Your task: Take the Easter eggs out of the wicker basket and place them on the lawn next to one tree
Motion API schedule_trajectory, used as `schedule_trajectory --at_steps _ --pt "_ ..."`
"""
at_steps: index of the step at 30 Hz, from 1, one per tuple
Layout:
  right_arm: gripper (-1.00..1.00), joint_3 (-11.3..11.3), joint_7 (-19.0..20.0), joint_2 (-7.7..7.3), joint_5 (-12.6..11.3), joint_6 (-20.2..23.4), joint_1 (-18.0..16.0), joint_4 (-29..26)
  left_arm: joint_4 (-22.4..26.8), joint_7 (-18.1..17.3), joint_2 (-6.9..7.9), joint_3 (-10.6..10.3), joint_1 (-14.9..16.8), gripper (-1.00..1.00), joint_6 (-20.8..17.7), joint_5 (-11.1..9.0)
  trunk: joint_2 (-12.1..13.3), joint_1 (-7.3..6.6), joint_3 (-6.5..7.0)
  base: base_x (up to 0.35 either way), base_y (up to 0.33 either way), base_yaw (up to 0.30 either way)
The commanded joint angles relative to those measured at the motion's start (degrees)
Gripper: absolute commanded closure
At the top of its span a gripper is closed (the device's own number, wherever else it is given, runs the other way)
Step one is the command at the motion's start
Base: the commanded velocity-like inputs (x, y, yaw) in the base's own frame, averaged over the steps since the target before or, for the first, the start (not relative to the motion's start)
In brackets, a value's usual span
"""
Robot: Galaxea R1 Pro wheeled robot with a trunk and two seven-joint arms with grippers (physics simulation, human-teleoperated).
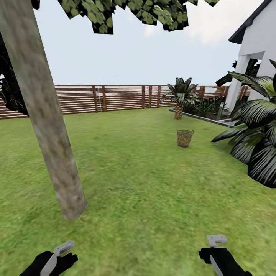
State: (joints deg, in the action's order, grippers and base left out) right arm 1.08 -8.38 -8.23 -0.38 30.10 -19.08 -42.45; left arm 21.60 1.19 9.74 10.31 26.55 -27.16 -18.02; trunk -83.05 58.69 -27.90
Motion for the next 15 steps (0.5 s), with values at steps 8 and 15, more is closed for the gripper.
schedule_trajectory --at_steps 8,15 --pt "-1.00 -0.18 0.06 -0.66 -0.19 0.22 -0.07 -2.41 -6.21 -0.25 -0.32 0.03 4.84 -1.00 4.37 -0.43 -0.03 0.03 -0.07 0.338 -0.074 0.000" --pt "-1.00 -0.27 -0.05 -0.55 -0.20 1.90 -0.08 -3.24 0.06 -0.22 -0.18 -0.14 4.91 -1.00 0.51 -0.27 -0.03 0.03 -0.07 0.338 -0.074 0.000"
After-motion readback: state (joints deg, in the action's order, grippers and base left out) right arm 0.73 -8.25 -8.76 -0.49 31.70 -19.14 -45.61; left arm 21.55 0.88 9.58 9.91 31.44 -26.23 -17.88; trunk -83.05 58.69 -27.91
